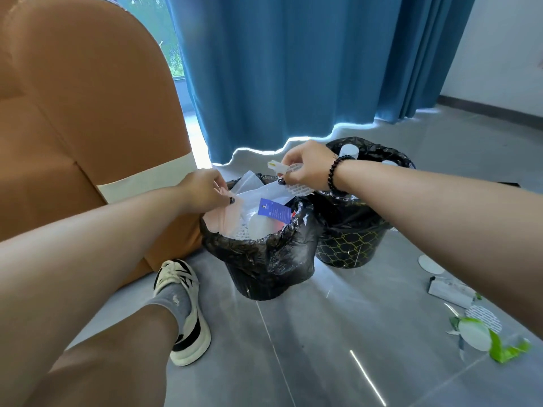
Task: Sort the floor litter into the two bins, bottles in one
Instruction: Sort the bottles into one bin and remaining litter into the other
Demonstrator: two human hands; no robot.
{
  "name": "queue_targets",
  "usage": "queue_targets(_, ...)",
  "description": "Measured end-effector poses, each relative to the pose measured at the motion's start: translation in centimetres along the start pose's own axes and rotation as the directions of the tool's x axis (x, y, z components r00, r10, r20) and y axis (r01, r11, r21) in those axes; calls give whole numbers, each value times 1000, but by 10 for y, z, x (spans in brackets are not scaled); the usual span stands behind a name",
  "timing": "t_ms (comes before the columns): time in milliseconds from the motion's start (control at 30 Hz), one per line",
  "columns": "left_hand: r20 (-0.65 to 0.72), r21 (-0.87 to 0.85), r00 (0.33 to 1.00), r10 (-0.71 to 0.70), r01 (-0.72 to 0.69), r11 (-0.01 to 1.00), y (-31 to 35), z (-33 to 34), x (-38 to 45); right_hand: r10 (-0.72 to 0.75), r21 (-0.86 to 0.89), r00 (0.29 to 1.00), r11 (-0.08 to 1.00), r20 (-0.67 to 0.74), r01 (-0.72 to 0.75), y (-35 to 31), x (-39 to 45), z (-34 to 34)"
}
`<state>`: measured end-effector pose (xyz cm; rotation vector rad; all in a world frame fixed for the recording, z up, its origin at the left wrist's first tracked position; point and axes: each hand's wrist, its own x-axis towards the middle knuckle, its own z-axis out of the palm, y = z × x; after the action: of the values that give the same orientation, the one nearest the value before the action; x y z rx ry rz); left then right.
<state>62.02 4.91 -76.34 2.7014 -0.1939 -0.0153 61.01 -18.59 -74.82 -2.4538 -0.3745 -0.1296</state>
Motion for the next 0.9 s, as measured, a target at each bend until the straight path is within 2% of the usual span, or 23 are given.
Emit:
queue_targets(100,-60,-95,995,-76,70,993,3,3,-1,16,55,998,998,-60,-13,-7,1,4)
queue_targets(167,-32,-178,992,-121,114,977,8,6,-1,66,113,994,992,-91,-56,-9,3,7)
queue_targets(267,81,-7,994,-75,76,997,8,11,-4,154,159,986,977,-59,-143,-13,2,15)
queue_targets(333,81,99,997,-10,2,995,6,12,-5,229,214,973,949,29,-230,-16,-1,20)
queue_targets(467,-24,138,998,57,-53,989,-8,9,-5,412,370,896,816,168,-444,-18,2,30)
queue_targets(533,-86,114,995,45,-35,993,-15,10,-3,438,539,861,674,259,-505,-20,6,36)
queue_targets(600,-135,89,991,19,-7,996,-19,11,0,439,660,851,553,287,-508,-23,8,39)
queue_targets(667,-133,35,991,-12,17,999,-23,12,2,420,654,880,606,220,-453,-24,9,41)
queue_targets(800,-123,-29,992,20,-24,999,-19,10,0,415,492,910,788,21,-370,-20,11,41)
queue_targets(900,-160,-102,985,64,-81,991,6,5,-4,364,392,931,862,-36,-322,-13,4,33)
